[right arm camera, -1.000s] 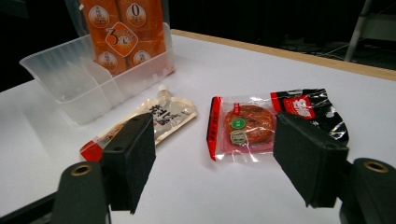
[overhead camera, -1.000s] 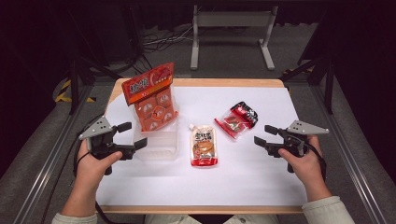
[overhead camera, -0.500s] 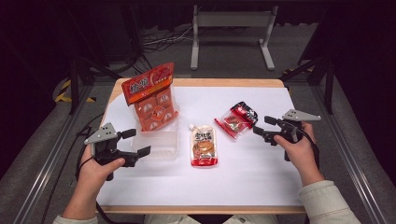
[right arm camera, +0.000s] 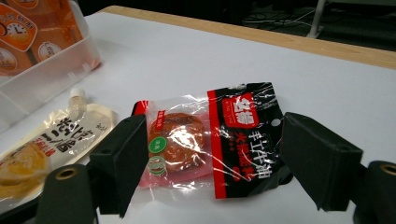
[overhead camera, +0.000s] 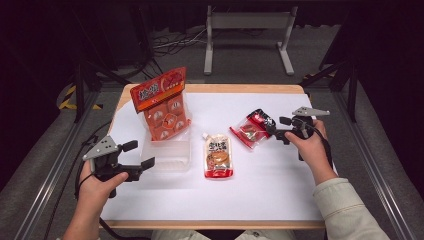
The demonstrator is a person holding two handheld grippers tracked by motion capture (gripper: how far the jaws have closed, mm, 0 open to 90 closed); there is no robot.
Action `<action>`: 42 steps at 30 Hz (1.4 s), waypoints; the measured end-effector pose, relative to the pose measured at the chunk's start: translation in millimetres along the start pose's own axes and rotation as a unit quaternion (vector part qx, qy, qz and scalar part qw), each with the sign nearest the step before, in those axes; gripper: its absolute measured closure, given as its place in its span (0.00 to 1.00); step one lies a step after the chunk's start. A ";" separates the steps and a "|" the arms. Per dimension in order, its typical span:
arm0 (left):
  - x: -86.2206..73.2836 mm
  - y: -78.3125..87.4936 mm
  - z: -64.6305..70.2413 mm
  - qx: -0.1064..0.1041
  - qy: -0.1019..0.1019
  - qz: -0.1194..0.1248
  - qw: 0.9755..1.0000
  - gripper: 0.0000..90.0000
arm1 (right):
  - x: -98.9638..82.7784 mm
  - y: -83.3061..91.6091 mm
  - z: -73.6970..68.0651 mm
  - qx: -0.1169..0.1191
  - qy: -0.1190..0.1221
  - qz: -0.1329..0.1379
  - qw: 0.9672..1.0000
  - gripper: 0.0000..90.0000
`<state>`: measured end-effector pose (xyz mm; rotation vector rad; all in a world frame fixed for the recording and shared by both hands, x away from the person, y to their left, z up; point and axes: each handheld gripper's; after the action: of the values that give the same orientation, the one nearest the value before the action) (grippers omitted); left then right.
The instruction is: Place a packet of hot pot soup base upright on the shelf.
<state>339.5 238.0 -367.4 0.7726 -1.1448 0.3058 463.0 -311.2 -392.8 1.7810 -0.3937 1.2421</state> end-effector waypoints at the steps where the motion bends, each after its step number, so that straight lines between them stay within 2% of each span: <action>1: -1.1 0.9 0.0 0.002 0.002 0.001 1.000 0.12 | 1.0 -1.7 2.0 -0.001 0.000 -0.002 1.000 0.27; 9: -14.7 11.4 -2.4 0.017 0.006 0.021 1.000 0.12 | 4.9 -16.3 19.2 -0.008 -0.015 -0.010 1.000 0.26; 14: -21.5 11.0 -4.6 0.015 0.006 0.028 0.999 0.12 | -0.4 -25.3 31.5 -0.006 -0.047 -0.007 0.999 0.26; 20: -30.4 5.1 -7.5 0.005 0.013 0.020 1.000 0.12 | -5.3 -33.3 38.8 -0.011 -0.057 -0.011 0.998 0.26; 24: -30.5 1.3 -6.9 0.003 0.014 0.019 1.000 0.12 | -8.4 -37.7 42.4 -0.011 -0.069 -0.012 0.997 0.26; 32: -29.8 -1.6 -6.5 0.000 0.009 0.018 1.000 0.12 | -16.8 -49.7 46.8 -0.010 -0.088 -0.034 0.996 0.26; 34: -30.1 -1.7 -6.6 -0.001 0.010 0.016 1.000 0.12 | -19.9 -53.4 46.6 -0.016 -0.087 -0.048 0.995 0.26; 37: -31.3 -2.9 -7.0 -0.002 0.013 0.013 1.000 0.12 | -21.7 -56.7 46.4 -0.008 -0.091 -0.052 0.994 0.26; 42: -32.3 -4.6 -6.9 -0.004 0.014 0.009 1.000 0.11 | -21.3 -58.8 46.1 -0.010 -0.091 -0.061 0.994 0.28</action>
<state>333.9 244.6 -399.6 0.7488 -1.1260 0.3254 520.4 -321.3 -444.2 1.8791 -0.3926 0.9921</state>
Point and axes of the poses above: each handheld gripper's, and its own axes: y roughly backward along the jaws, x roughly out of its top, z roughly to its right, and after that the axes turned 2 degrees about y, right-handed
